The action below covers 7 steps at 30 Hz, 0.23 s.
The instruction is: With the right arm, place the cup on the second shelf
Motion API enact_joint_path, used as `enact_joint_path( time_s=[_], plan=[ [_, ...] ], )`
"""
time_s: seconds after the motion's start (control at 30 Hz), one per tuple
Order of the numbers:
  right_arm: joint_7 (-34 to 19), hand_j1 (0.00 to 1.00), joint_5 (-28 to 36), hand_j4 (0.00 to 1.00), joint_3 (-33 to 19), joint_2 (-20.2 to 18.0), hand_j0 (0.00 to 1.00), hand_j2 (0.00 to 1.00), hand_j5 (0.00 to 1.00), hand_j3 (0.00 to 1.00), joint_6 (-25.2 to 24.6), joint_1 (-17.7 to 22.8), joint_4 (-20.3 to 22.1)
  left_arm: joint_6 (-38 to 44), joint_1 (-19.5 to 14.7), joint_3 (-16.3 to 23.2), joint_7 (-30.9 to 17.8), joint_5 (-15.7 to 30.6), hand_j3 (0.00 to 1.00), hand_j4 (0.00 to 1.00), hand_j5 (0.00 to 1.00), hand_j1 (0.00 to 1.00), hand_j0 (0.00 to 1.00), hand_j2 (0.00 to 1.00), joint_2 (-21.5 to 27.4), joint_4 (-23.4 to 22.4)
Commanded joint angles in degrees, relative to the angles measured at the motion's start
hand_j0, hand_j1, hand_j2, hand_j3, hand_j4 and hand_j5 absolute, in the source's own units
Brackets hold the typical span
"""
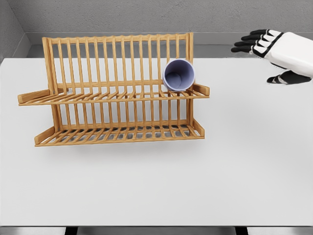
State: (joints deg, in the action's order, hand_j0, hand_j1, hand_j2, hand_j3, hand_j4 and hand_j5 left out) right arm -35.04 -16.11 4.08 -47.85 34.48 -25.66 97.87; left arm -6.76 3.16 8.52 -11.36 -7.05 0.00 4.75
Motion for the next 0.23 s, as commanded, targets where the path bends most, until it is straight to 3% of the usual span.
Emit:
enact_joint_path(
  time_s=[0.0, 0.2],
  plan=[
    [0.04, 1.00, 0.38, 1.00, -3.64, 0.74, 1.00, 1.00, 1.00, 1.00, 0.52, 0.09, -0.66, -0.01, 0.00, 0.01, 0.02, 0.02, 1.00, 1.00, 1.00, 1.00, 1.00, 1.00, 0.00, 0.00],
    [0.04, 1.00, 0.38, 1.00, -3.81, 2.06, 1.00, 1.00, 1.00, 1.00, 0.52, 0.79, -0.57, 0.08, 0.44, -0.17, -0.15, -0.07, 1.00, 1.00, 1.00, 1.00, 1.00, 1.00, 0.00, -0.09]
  ],
)
